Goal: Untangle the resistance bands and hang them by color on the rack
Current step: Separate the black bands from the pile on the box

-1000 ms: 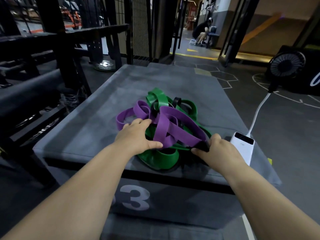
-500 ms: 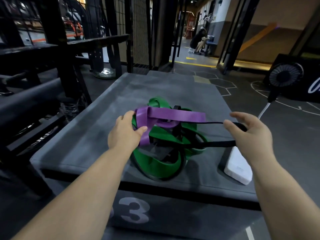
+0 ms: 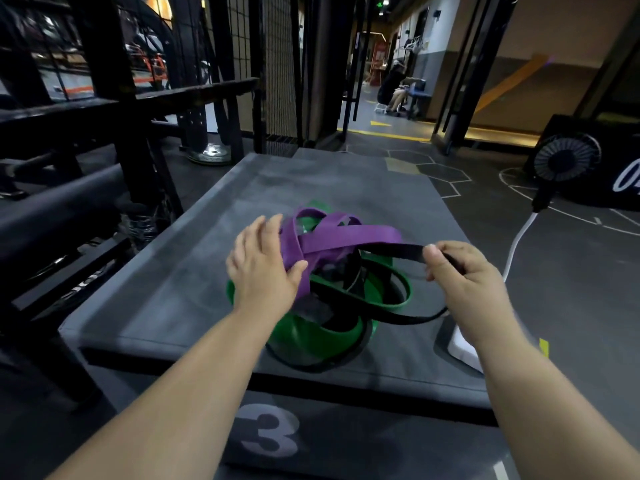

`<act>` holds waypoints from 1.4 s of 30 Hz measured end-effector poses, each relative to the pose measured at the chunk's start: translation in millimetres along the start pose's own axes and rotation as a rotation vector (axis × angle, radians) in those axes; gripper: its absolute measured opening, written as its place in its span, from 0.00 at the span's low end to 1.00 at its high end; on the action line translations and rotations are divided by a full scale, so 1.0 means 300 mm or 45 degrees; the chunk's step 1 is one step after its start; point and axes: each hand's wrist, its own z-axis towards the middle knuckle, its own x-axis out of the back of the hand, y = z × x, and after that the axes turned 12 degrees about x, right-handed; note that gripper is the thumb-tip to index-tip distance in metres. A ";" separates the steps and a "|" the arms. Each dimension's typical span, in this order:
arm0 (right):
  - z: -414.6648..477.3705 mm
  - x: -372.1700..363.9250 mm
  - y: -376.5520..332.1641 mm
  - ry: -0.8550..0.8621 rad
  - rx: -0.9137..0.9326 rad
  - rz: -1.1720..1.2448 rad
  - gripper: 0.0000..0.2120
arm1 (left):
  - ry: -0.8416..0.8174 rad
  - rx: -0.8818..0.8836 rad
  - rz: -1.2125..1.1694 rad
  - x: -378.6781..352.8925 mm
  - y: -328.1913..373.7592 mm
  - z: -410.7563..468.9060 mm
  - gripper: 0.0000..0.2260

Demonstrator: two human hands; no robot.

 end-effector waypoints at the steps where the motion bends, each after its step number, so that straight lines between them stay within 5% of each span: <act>1: -0.002 -0.004 0.000 0.046 0.049 -0.079 0.15 | 0.041 -0.125 -0.021 -0.007 0.004 -0.015 0.31; 5: 0.007 -0.001 0.005 0.025 0.121 -0.473 0.11 | 0.109 -0.569 -0.137 -0.044 0.012 -0.038 0.22; 10: 0.011 -0.020 -0.005 -0.126 0.029 -0.575 0.10 | -0.123 -0.608 -0.169 -0.088 0.034 -0.044 0.18; 15: 0.174 -0.065 -0.092 -0.168 0.084 -0.474 0.11 | -0.493 -0.376 0.021 -0.027 0.194 0.024 0.45; 18: 0.333 -0.103 -0.175 -0.180 0.147 -0.444 0.11 | -0.623 -0.377 0.056 -0.004 0.322 0.103 0.51; 24: 0.600 -0.152 -0.319 -0.153 -0.098 0.040 0.15 | -0.652 -0.239 -0.422 0.025 0.451 0.267 0.28; 29: 0.823 -0.136 -0.455 0.107 -0.112 0.458 0.12 | -0.642 -0.251 -0.572 0.070 0.510 0.373 0.13; 34: 1.014 -0.087 -0.655 0.236 0.147 0.363 0.13 | -0.651 -0.088 -0.575 0.110 0.491 0.460 0.09; 39: 1.129 0.025 -0.805 0.530 0.328 0.404 0.10 | -0.678 -0.186 -0.638 0.195 0.572 0.543 0.05; 42: 1.132 0.066 -0.848 0.518 0.328 0.551 0.09 | -0.882 -0.225 -0.775 0.218 0.605 0.549 0.18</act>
